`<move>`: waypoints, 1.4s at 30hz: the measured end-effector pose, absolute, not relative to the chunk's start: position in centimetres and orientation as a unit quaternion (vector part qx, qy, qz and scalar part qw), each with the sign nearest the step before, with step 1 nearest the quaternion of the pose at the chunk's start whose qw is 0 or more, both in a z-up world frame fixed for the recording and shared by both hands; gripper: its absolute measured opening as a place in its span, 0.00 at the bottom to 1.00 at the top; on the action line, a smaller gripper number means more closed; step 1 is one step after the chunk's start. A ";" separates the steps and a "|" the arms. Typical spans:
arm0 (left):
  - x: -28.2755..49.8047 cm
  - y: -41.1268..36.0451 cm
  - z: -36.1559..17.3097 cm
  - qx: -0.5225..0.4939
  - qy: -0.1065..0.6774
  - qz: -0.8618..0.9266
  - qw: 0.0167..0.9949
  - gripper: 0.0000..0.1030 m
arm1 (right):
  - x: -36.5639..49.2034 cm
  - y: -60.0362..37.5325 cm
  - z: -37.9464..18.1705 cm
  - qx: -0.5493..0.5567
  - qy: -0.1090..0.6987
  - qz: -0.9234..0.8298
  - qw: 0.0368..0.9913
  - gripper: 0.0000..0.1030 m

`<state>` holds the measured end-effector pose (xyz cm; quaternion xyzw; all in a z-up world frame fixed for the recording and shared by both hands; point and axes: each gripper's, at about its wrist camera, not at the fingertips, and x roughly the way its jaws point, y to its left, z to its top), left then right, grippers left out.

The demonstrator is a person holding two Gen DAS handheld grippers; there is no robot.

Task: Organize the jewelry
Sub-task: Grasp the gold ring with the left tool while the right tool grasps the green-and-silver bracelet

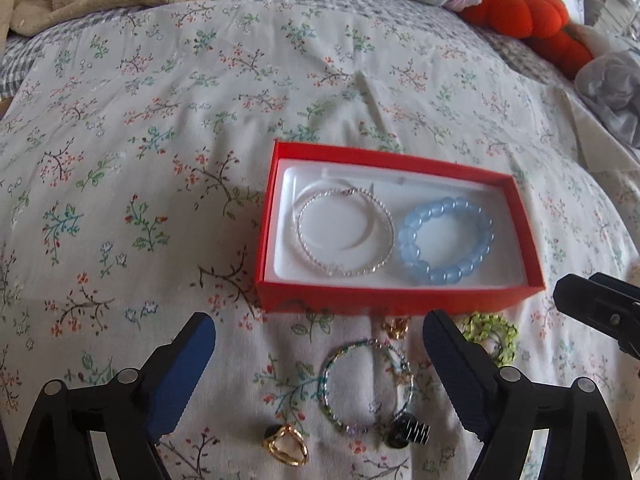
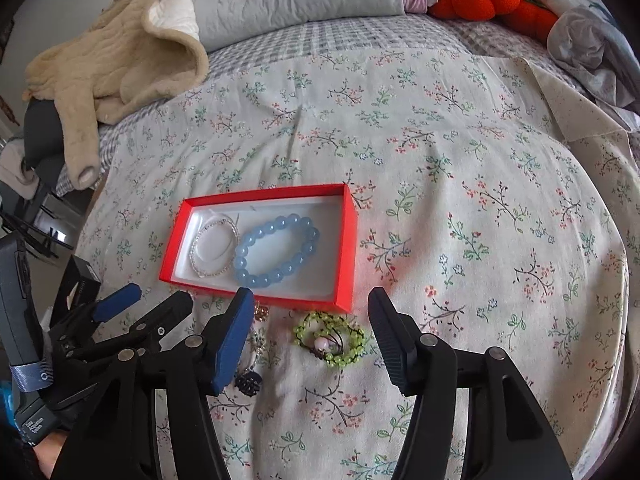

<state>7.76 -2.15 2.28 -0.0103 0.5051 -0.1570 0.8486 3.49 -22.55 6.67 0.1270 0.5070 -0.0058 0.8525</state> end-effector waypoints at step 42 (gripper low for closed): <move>6.4 -0.1 -1.8 -0.036 0.601 -0.184 0.777 0.25 | 1.3 -22.2 1.2 0.142 0.596 -0.021 0.790 0.64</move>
